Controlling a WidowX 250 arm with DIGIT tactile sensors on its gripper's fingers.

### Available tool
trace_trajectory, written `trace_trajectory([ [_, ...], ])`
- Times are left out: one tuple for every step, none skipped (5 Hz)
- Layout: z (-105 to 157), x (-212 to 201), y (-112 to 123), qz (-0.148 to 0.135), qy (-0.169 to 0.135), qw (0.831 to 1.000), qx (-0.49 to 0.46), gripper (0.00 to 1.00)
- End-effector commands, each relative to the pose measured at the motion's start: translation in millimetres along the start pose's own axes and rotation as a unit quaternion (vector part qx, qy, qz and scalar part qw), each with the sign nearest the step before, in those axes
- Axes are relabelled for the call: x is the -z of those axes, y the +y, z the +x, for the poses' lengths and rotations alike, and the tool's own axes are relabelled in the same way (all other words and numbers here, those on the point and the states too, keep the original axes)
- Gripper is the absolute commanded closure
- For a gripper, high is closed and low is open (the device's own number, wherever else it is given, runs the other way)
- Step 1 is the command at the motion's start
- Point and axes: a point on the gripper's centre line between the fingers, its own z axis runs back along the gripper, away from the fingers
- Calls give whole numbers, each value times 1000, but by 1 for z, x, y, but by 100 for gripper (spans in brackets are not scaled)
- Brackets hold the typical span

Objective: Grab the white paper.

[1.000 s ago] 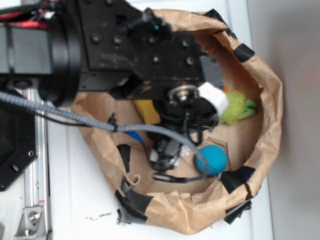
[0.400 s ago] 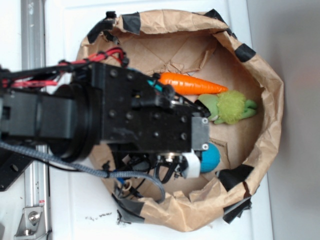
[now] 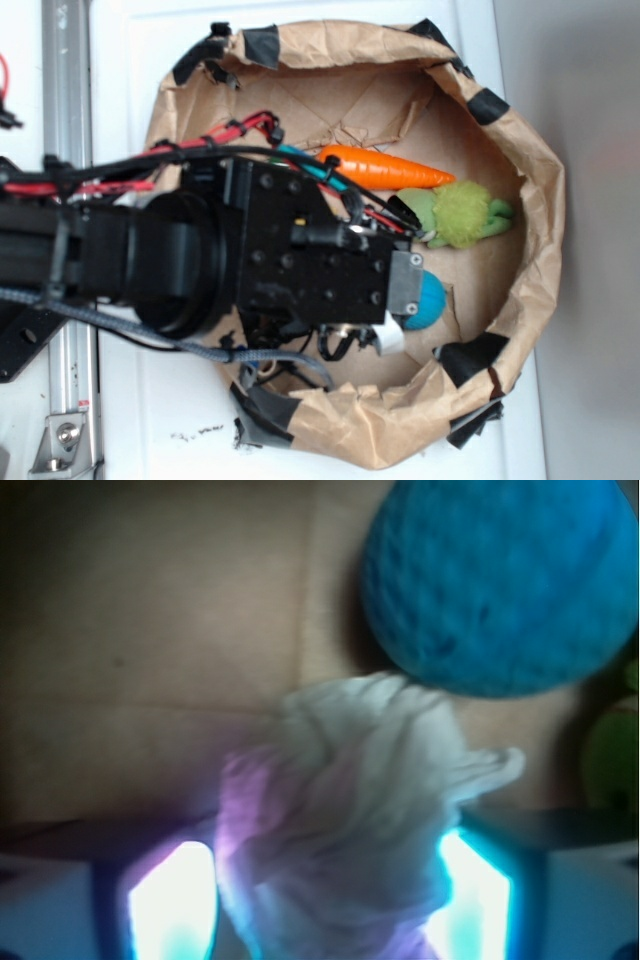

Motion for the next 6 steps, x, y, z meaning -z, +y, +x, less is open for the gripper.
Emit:
trace_trajectory([
  [-2,-19,16,39,2,997,-73,100],
  [-11,-38,29,63,-17,978,-199,100],
  [-17,-66,31,29,-38,945,-323,100],
  [-25,-104,32,18,-66,895,-441,100],
  [-30,-115,29,-17,-81,848,-523,100],
  [-29,-114,24,1,-68,844,-532,100],
])
